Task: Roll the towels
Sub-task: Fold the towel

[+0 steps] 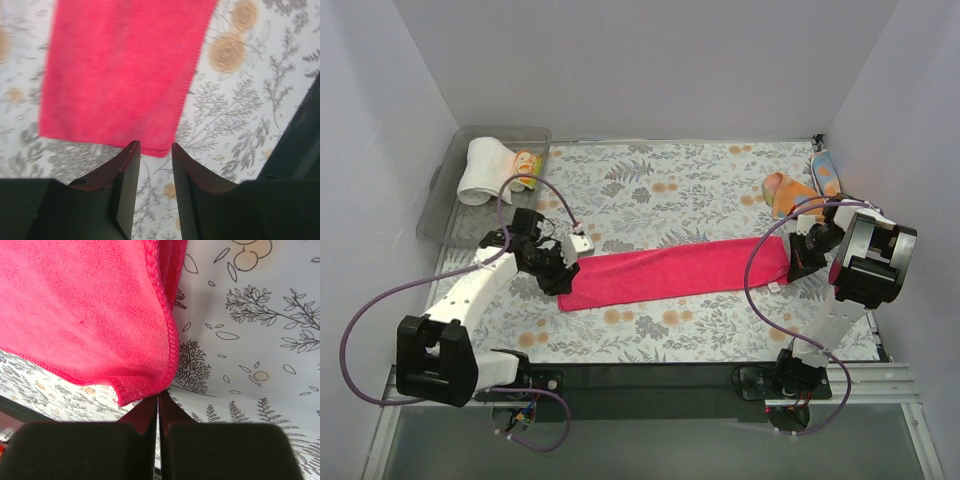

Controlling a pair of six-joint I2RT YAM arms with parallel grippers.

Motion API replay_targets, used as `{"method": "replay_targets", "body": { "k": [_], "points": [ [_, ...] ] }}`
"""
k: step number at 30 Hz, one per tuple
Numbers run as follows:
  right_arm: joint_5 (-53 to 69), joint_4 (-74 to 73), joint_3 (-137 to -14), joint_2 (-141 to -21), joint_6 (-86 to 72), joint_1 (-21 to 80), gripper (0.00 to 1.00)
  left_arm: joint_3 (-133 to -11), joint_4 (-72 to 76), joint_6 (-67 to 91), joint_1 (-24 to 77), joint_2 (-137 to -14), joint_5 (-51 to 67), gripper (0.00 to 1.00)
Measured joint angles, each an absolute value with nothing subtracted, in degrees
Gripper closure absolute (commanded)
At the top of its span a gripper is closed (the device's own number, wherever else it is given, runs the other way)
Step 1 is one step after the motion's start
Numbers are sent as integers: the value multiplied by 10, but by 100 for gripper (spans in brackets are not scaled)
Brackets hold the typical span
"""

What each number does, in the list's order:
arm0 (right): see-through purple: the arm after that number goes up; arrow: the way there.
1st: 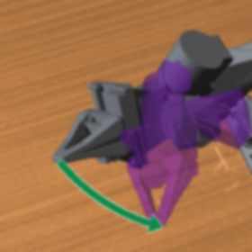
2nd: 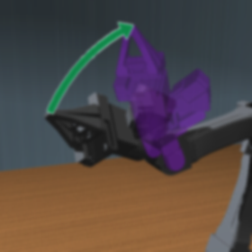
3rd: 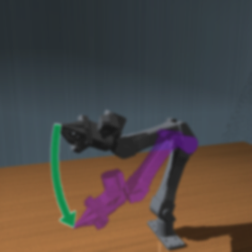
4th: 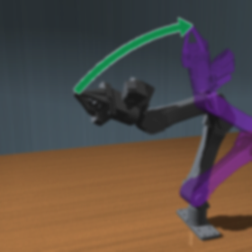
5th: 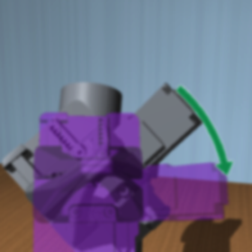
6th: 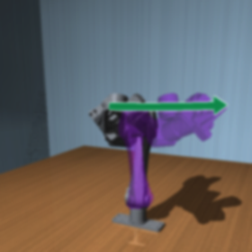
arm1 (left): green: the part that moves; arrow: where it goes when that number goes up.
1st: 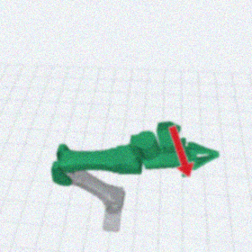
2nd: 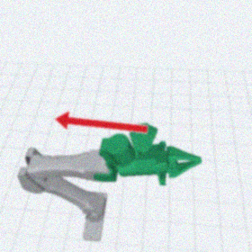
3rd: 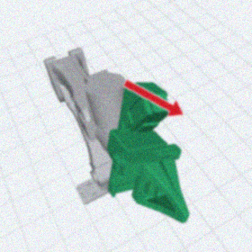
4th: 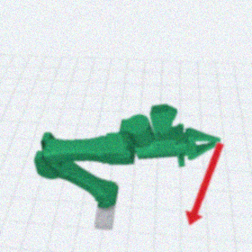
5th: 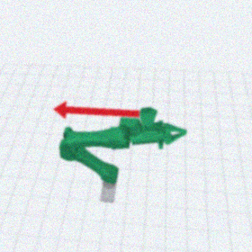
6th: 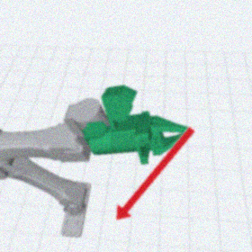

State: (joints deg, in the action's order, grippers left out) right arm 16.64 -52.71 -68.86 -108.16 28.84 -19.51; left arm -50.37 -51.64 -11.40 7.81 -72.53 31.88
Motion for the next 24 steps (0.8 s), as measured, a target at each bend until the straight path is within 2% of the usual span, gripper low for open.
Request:
{"method": "replay_targets", "body": {
  "k": [4, 9, 24],
  "points": [
    [166, -527, -688, -1082, 288, -195, 99, -465, -522, -120, 163, -728, 290, 69],
    [166, -527, -688, -1081, 288, -195, 99, -446, -516, -115, 204, -748, 243, 68],
    [166, -527, -688, -1081, 287, -195, 99, -443, -472, -103, 230, -814, 154, 71]
  ]
}}
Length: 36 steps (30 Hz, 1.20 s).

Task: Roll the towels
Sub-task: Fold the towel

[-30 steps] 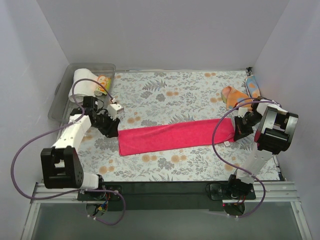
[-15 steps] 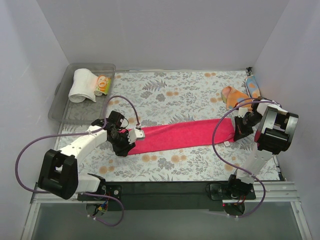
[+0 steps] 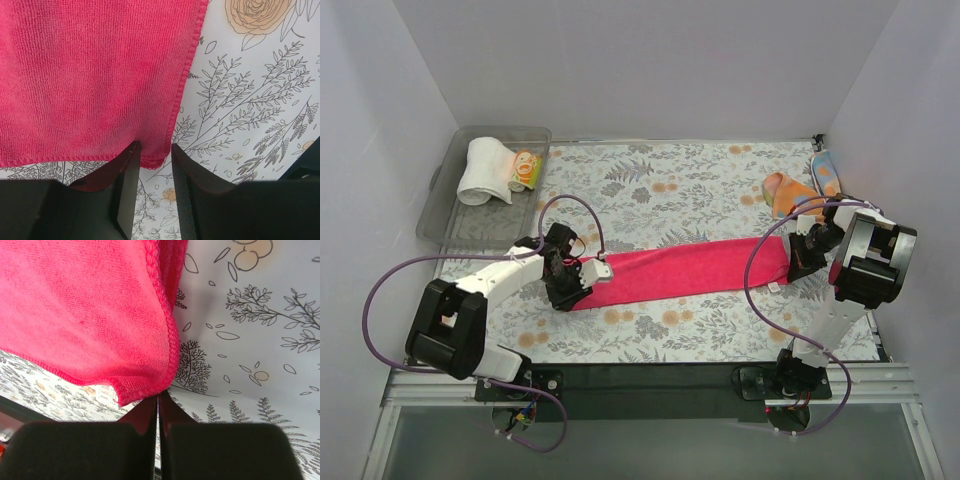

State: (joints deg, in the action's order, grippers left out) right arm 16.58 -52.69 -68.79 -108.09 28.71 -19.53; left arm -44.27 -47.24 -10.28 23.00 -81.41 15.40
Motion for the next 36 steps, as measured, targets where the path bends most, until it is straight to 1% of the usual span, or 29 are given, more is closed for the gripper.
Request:
{"method": "replay_targets", "body": {
  "k": [2, 10, 12, 21, 36],
  "points": [
    [166, -527, -688, -1081, 287, -195, 99, -441, -472, -103, 230, -814, 153, 73],
    [165, -527, -688, -1081, 287, -195, 99, -427, -458, -111, 230, -808, 142, 93],
    [164, -527, -688, -1081, 287, -195, 99, -426, -458, -112, 230, -807, 141, 95],
    [164, -527, -688, -1081, 287, -195, 99, -419, -468, -122, 230, -782, 138, 100],
    [163, -528, -688, -1081, 287, -195, 99, -400, -480, -138, 230, -763, 124, 100]
  ]
}}
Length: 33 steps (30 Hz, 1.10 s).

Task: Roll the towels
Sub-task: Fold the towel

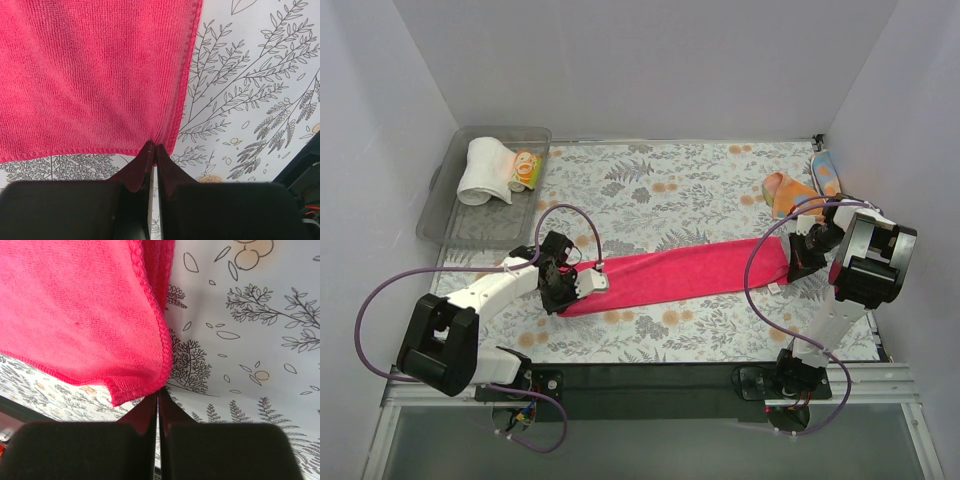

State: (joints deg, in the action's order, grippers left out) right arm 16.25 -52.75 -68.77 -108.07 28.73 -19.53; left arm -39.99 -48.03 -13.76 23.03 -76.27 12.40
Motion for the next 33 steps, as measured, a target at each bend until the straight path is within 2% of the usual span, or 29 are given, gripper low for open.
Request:
{"method": "replay_targets", "body": {
  "k": [33],
  "points": [
    [151, -538, -688, -1081, 298, -212, 99, -391, -478, -141, 226, -754, 113, 100]
  ]
}}
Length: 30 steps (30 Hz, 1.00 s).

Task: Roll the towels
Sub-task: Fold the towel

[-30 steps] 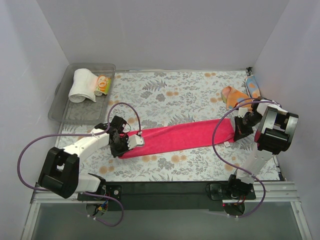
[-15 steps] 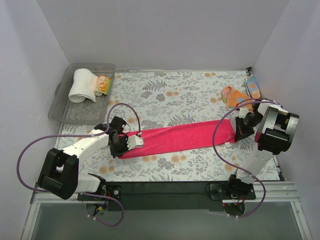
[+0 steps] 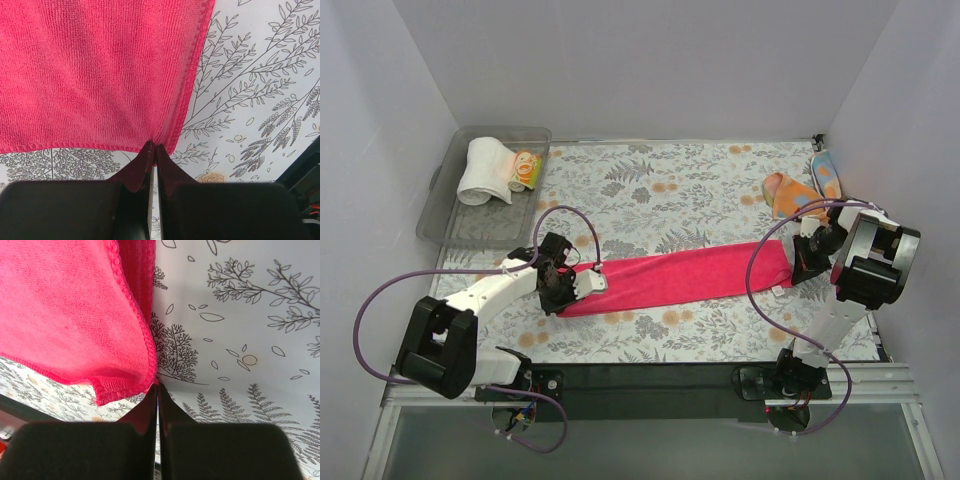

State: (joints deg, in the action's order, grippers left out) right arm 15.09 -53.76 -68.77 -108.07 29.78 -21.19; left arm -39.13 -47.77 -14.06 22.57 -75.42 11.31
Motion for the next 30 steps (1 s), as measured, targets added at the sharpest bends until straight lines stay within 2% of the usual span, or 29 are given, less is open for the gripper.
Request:
{"method": "replay_targets", "body": {
  "k": [3, 4, 6, 8, 11, 13, 17, 19, 24, 26, 30],
  "points": [
    [152, -539, -688, -1081, 300, -214, 99, -392, -477, -141, 225, -756, 114, 96],
    [152, -539, -687, -1081, 302, -214, 99, -392, -478, -142, 224, -757, 115, 89],
    [157, -540, -684, -1081, 306, -214, 90, -398, -481, -142, 223, -761, 120, 81],
    [166, -543, -680, -1080, 312, -215, 70, -410, -488, -145, 222, -766, 132, 75],
    [187, -563, -677, -1075, 326, -216, 53, -437, -502, -147, 222, -769, 158, 70],
    [194, -576, -678, -1073, 337, -216, 48, -465, -510, -148, 222, -772, 179, 63],
    [183, -620, -703, -1061, 377, -216, 50, -521, -535, -143, 221, -782, 210, 63],
    [179, -639, -729, -1046, 394, -216, 55, -536, -537, -138, 221, -781, 217, 64],
    [187, -663, -823, -1041, 395, -210, 75, -575, -514, -93, 219, -809, 200, 65],
    [193, -659, -848, -1052, 389, -201, 80, -585, -495, -79, 218, -841, 181, 65],
    [196, -647, -855, -1083, 376, -166, 81, -588, -463, -61, 206, -907, 140, 66]
  ]
}}
